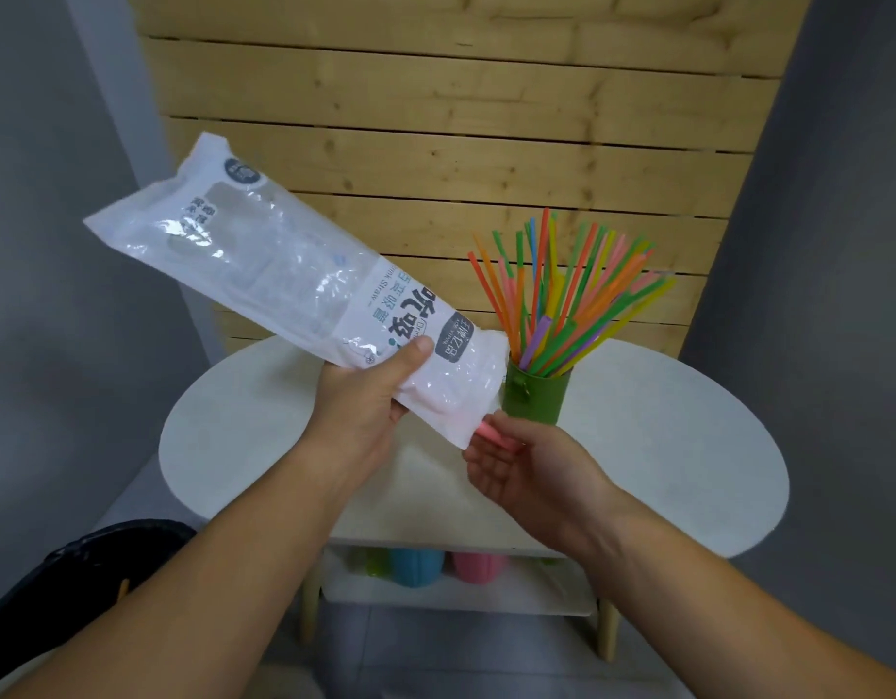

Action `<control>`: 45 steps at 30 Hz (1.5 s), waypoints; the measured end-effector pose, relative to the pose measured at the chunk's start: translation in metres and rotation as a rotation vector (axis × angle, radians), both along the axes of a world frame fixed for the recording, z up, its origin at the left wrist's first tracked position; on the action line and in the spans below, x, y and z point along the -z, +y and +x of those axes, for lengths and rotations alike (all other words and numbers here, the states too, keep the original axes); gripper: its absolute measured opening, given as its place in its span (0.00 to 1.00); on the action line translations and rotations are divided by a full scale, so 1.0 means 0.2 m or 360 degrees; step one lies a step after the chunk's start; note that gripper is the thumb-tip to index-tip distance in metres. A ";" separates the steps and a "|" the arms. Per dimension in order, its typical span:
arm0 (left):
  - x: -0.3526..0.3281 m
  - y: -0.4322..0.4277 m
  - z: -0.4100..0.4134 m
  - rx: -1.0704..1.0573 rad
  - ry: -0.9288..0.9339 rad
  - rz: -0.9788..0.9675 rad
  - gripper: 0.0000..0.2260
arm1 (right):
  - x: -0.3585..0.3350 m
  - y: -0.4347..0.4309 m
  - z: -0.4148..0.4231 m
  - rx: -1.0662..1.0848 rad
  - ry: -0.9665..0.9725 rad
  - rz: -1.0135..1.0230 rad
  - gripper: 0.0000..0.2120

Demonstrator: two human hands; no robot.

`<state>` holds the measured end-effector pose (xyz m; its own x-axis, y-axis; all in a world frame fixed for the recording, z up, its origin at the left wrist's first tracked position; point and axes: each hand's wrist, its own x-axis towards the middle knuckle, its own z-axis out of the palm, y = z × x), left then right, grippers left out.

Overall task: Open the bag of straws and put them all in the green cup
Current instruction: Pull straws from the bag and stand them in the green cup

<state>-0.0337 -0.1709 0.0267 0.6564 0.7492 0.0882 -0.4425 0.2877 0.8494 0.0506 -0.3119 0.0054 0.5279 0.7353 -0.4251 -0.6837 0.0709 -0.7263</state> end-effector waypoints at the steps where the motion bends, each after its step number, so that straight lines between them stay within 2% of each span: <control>1: 0.00 0.01 0.00 -0.0014 -0.0027 -0.0040 0.18 | 0.00 0.00 0.01 0.0005 -0.0037 0.0005 0.09; 7: 0.03 0.08 0.00 -0.0096 -0.0106 -0.0454 0.18 | -0.06 -0.06 0.08 0.0194 -0.0306 0.0033 0.03; 12: 0.06 0.11 0.00 -0.0189 -0.0155 -0.0728 0.18 | -0.13 -0.13 0.18 0.0573 -0.0522 0.0043 0.02; 17: 0.08 0.08 0.01 -0.0189 -0.0112 -0.0785 0.15 | -0.15 -0.20 0.25 0.1005 -0.1478 -0.0106 0.06; 20: 0.08 0.06 0.01 -0.0149 -0.0087 -0.0782 0.16 | -0.18 -0.24 0.27 0.1156 -0.1813 -0.0101 0.03; 23: 0.08 0.05 0.02 -0.0119 -0.0054 -0.0784 0.15 | -0.19 -0.27 0.29 0.1179 -0.2085 -0.0172 0.05; 27: 0.07 0.02 0.02 -0.0036 -0.0023 -0.0733 0.13 | -0.19 -0.28 0.32 0.1170 -0.2213 -0.0280 0.06; 34: 0.08 0.01 0.02 0.0026 0.0004 -0.0668 0.13 | -0.11 -0.15 0.43 0.0830 -0.2351 -0.0564 0.06; 38: 0.09 0.00 0.01 0.0068 0.0026 -0.0640 0.16 | -0.08 -0.11 0.49 0.0714 -0.2315 -0.0637 0.05; 45: 0.10 0.02 0.01 0.0072 0.0051 -0.0609 0.16 | -0.03 -0.06 0.49 0.0703 -0.2312 -0.0690 0.04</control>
<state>-0.0307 -0.1674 0.0060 0.6876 0.6941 -0.2132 -0.3971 0.6053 0.6899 0.1482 -0.3235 0.0106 0.7867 0.3813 0.4855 0.6037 -0.3106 -0.7343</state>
